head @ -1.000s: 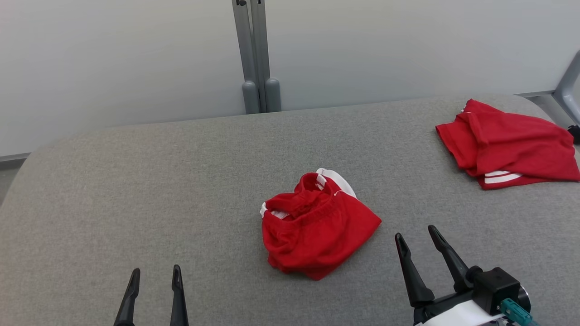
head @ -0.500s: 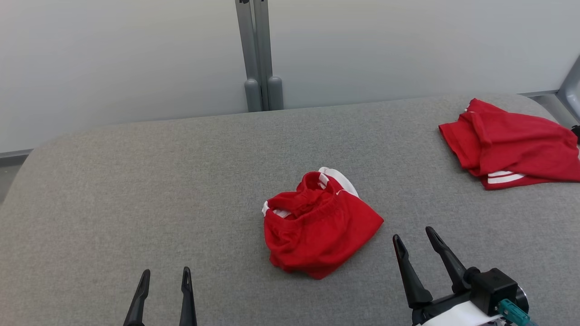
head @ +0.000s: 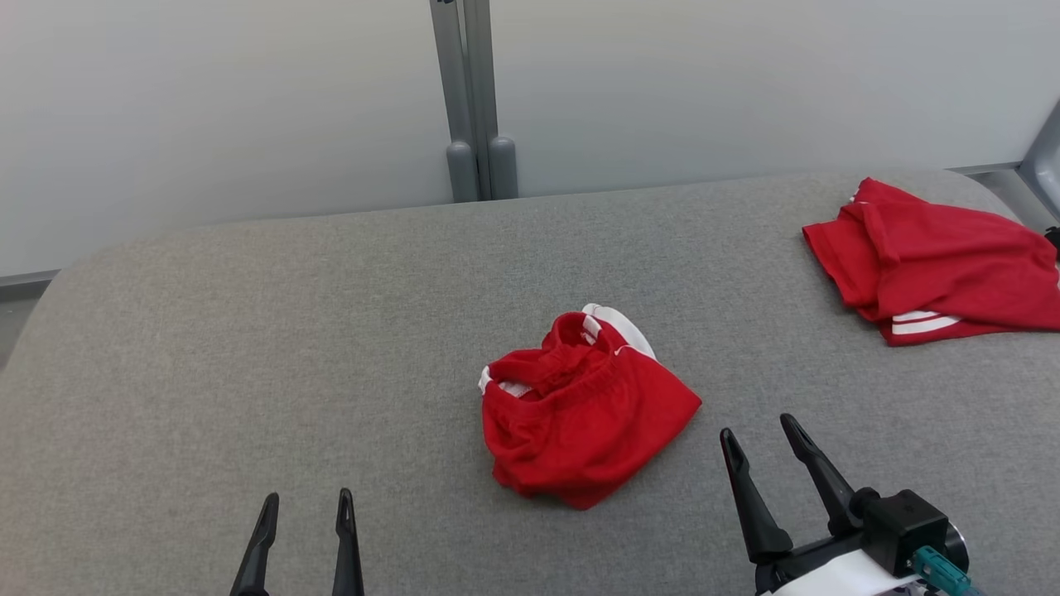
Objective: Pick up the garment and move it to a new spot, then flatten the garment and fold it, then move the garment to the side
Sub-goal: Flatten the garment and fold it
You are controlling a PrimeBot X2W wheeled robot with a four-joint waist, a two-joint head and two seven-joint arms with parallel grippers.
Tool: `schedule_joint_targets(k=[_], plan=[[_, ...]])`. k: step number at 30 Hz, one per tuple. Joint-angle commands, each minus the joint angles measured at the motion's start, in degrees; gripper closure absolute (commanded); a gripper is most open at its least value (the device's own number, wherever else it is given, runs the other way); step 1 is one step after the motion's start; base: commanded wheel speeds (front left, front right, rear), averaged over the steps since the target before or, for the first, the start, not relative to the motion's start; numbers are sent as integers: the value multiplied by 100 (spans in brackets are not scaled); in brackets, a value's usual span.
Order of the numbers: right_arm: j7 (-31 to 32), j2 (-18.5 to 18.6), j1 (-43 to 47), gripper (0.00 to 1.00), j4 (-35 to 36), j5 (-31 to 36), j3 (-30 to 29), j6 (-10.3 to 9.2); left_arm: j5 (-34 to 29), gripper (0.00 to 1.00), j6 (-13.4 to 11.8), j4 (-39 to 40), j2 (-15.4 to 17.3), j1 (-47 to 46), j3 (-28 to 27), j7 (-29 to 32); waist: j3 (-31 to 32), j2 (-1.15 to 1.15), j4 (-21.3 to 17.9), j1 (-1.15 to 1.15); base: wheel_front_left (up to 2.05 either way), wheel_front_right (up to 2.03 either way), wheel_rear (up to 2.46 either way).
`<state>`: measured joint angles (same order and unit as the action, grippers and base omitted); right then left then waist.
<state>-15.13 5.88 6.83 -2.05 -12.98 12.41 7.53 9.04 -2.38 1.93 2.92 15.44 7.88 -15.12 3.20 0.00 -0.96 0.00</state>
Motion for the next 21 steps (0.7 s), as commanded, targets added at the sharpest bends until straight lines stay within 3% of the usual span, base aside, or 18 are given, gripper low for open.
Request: schedule_joint_targets(k=[1, 12, 21], plan=[[0, 5, 54, 0, -2, -7, -20, -9, -73, 0, -24, 17, -2, 1, 9, 0, -5, 0, 5, 0, 0, 0, 0], [1, -18, 63, 0, -32, 7, -38, -9, -49, 0, -57, 37, -2, -52, 53, 0, -38, 0, 20, 0, 0, 0, 0], [0, 31, -126, 0, -141, -39, -28, -9, 393, 0, 395, -183, -1, -927, 642, 0, -291, 0, -83, 0, 0, 0, 0]])
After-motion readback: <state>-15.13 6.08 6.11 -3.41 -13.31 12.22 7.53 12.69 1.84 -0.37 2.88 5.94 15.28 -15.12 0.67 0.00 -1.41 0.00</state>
